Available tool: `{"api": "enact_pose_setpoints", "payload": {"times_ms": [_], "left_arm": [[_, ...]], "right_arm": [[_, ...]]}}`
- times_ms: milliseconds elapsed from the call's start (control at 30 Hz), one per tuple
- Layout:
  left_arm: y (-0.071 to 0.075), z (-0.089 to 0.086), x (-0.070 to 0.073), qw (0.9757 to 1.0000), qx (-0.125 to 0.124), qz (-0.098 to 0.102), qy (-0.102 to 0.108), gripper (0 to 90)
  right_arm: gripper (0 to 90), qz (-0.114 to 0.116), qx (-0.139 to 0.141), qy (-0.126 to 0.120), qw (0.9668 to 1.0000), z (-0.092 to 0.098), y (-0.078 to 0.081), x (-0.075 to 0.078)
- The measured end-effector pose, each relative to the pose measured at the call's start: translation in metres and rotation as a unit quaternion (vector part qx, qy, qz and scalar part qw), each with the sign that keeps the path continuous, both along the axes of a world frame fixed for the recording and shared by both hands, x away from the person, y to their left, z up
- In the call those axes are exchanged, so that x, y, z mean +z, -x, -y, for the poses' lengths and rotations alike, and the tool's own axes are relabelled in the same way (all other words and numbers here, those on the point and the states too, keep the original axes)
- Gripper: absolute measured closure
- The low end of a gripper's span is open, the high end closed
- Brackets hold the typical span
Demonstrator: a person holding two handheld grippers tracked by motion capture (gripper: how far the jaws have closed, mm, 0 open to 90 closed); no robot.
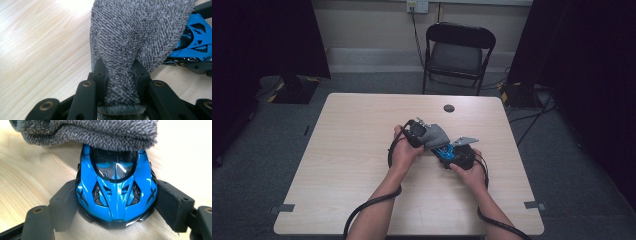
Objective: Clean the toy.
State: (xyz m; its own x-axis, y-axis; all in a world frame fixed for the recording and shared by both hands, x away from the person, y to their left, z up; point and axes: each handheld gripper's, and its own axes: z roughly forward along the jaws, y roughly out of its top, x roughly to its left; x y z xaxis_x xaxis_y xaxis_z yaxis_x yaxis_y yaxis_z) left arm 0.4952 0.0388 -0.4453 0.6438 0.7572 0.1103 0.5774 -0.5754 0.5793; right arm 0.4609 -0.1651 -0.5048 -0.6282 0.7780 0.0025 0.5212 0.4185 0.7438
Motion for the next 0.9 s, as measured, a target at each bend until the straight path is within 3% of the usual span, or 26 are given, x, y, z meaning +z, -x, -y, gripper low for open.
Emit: {"api": "enact_pose_setpoints", "payload": {"times_ms": [500, 700, 900], "left_arm": [[-0.008, -0.013, -0.003, 0.999, 0.026, -0.008, 0.036, 70.4], [-0.009, -0.017, -0.001, 0.9986, 0.037, 0.0, 0.038, 70.6], [-0.011, -0.024, -0.002, 0.9986, 0.04, -0.007, 0.033, 70.6]], "right_arm": [[23.8, 0.0, 0.0, 0.0, 1.0, 0.0, 0.0, 0.0], [23.8, 0.0, 0.0, 0.0, 1.0, 0.0, 0.0, 0.0], [23.8, 0.0, 0.0, 0.0, 1.0, 0.0, 0.0, 0.0]]}}
